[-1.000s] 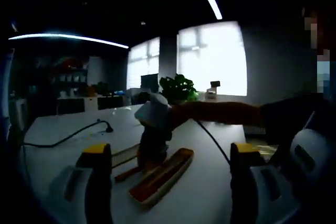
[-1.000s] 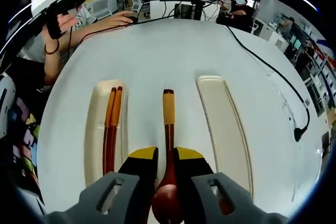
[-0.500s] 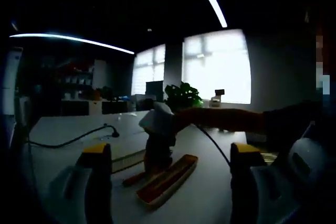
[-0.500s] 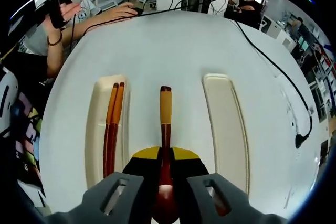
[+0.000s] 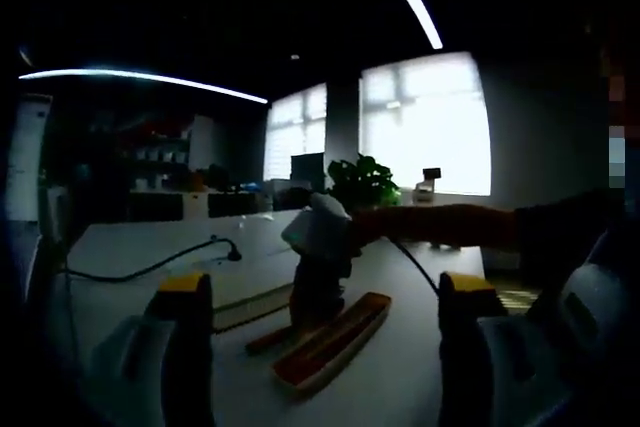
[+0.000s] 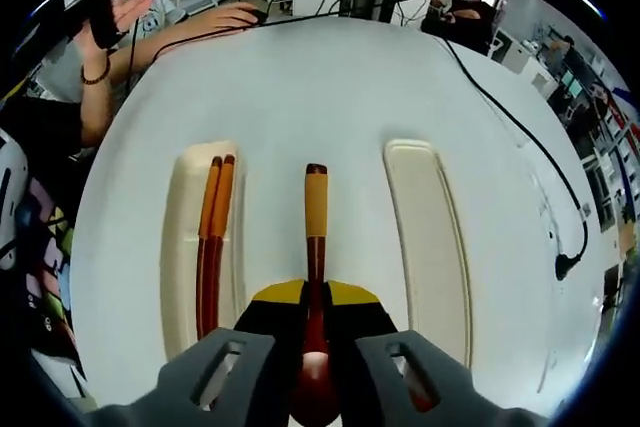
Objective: Arrange the utensils inside the cutlery case until each visible utensil rests in its matching compartment.
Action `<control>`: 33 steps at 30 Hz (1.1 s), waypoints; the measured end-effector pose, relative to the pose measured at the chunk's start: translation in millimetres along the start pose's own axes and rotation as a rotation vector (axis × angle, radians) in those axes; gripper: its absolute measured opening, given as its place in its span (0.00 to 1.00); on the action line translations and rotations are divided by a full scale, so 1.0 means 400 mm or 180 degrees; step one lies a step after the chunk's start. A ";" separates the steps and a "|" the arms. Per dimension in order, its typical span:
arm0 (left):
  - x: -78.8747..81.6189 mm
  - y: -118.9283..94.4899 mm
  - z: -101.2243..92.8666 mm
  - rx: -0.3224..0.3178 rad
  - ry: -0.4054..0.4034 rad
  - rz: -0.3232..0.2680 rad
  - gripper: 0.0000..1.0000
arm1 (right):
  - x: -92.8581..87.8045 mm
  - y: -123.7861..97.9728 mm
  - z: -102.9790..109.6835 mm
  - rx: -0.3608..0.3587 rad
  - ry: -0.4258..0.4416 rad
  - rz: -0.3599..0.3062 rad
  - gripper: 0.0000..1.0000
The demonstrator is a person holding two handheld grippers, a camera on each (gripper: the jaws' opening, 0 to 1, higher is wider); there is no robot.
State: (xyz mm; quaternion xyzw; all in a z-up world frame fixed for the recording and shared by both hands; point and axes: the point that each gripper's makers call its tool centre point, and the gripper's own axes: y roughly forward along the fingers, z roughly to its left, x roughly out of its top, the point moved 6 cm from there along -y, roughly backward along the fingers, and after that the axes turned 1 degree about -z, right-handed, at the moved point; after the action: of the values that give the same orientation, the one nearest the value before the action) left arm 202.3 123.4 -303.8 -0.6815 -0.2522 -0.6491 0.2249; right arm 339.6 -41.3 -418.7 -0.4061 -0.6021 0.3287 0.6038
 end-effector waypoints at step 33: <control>-0.006 0.005 -0.010 0.0047 0.0058 0.0153 1.00 | 0.027 -0.157 0.047 -0.0327 0.0005 -0.0185 0.04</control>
State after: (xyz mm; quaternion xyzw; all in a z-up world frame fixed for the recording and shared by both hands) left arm 200.5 119.2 -306.1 -0.6798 -0.2385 -0.6478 0.2477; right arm 315.8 -58.5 -359.0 -0.4191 -0.6292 0.2794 0.5919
